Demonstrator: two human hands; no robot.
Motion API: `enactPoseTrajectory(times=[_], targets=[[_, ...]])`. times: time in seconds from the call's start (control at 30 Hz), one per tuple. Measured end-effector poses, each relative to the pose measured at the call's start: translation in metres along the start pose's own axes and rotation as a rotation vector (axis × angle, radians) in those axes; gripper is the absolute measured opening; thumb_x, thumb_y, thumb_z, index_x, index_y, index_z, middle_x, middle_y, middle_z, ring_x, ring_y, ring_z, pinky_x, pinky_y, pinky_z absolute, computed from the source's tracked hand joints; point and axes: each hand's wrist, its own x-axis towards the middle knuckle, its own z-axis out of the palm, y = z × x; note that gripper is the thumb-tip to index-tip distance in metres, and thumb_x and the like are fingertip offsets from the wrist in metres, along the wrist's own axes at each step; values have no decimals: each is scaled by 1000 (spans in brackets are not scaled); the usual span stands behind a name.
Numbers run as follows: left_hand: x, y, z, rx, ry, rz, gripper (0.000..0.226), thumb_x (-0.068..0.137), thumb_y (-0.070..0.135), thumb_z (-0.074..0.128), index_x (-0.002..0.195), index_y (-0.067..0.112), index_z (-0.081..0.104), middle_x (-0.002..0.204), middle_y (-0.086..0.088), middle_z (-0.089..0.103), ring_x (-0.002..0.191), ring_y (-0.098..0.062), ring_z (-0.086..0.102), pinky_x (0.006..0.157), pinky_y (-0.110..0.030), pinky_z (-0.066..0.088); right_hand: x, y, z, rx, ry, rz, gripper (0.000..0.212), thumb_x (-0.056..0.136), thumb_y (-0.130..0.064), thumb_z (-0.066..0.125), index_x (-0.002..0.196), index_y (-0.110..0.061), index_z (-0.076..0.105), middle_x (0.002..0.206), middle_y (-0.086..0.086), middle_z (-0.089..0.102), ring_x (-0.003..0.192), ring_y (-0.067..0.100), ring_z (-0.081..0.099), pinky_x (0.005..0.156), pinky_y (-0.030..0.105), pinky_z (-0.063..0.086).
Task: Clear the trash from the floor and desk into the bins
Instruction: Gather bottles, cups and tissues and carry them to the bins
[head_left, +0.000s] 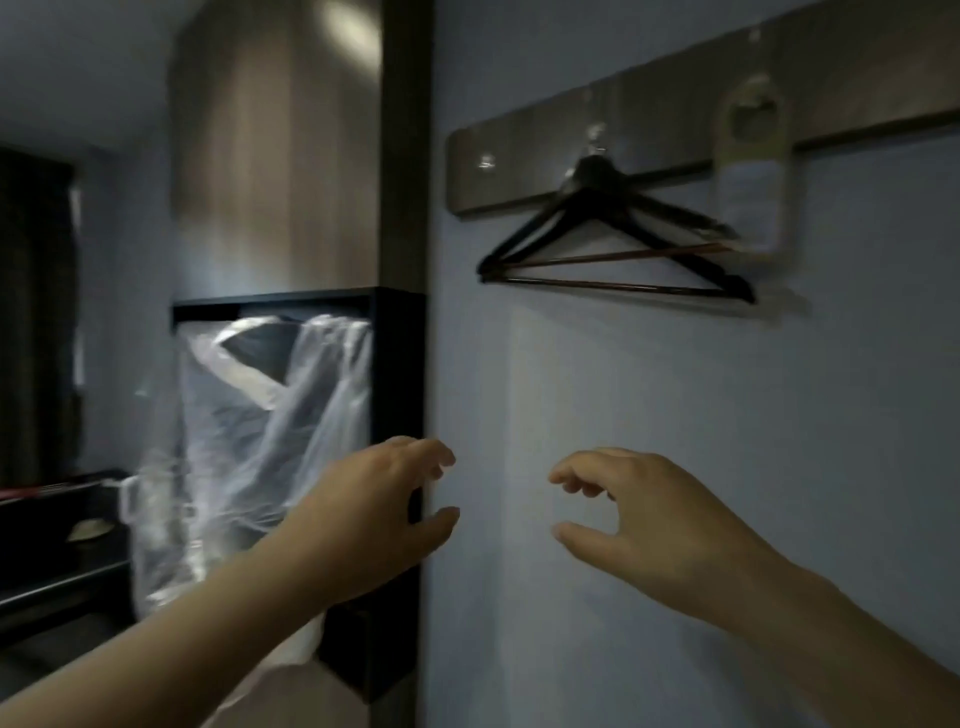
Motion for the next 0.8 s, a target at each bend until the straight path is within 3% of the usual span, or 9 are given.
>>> enactPoseTrajectory(times=[0.3,0.4,0.53,0.8], targets=[[-126,-176,-115,165,31,-250,46,82,49,61,125,34,52,113,20,57,101,1,57,89,-22,49,109,-214,95,186,-57,-319,42,83,-50,61,123,-37,55,114,-23,55,103,-4,52,87,15,43],[-161,-223,-138,218,30,-330,45,80,53,56,122,39,51,115,21,56,101,4,55,87,-16,48,142,-272,127,215,-85,-406,42,82,-50,62,121,-36,56,111,-21,57,100,-3,53,87,18,44],[-198,-286,-153,275,43,-435,44,79,57,52,121,43,49,111,24,54,95,7,52,78,-7,44,184,-333,177,260,-113,-503,41,81,-51,62,119,-36,56,109,-21,58,99,-4,53,87,19,45],[-221,-427,-153,374,53,-572,40,83,54,57,120,42,48,110,23,53,98,5,53,82,-14,48,287,-416,289,356,-132,-648,43,83,-52,59,124,-39,53,112,-23,56,101,-7,49,88,13,41]])
